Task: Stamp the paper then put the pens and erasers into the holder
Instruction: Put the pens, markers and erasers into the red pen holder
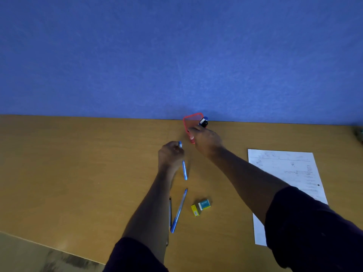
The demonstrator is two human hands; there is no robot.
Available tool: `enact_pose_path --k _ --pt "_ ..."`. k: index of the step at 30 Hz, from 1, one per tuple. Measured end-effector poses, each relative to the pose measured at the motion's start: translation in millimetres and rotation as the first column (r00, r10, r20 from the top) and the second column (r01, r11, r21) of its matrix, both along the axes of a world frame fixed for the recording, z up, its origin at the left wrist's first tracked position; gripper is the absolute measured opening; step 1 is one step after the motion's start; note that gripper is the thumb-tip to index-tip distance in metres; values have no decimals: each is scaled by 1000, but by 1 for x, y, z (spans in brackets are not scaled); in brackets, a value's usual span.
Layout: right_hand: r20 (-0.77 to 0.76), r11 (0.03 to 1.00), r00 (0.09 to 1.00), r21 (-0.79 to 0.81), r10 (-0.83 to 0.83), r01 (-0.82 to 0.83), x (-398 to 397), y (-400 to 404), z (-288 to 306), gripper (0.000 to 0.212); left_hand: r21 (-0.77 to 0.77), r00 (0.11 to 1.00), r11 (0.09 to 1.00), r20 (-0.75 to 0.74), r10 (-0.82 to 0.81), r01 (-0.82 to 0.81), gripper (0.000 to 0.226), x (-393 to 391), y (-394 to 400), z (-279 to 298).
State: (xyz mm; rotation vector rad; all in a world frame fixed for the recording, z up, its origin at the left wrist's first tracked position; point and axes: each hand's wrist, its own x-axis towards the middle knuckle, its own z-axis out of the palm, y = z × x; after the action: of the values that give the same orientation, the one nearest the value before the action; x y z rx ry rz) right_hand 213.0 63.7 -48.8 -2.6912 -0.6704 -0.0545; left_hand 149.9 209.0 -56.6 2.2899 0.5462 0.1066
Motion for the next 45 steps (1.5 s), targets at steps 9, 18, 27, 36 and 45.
enact_pose_path --k 9,18,27,36,45 --pt "180 958 977 281 -118 64 1 -16 -4 40 -437 915 894 317 251 -94 19 45 10 42" --pt "28 743 987 662 -155 98 1 -27 2 41 -864 886 502 217 410 -21 20 62 -7 64" --pt "-338 439 904 792 -263 424 23 -21 26 42 -916 918 392 80 389 -86 18 59 -30 46" --pt "-340 267 906 876 -251 402 36 -23 37 10 -634 947 771 211 242 -56 7 54 -40 32" --pt "-125 705 977 677 -172 211 31 -21 22 18 -19 987 1000 162 -20 24 22 44 -33 11"
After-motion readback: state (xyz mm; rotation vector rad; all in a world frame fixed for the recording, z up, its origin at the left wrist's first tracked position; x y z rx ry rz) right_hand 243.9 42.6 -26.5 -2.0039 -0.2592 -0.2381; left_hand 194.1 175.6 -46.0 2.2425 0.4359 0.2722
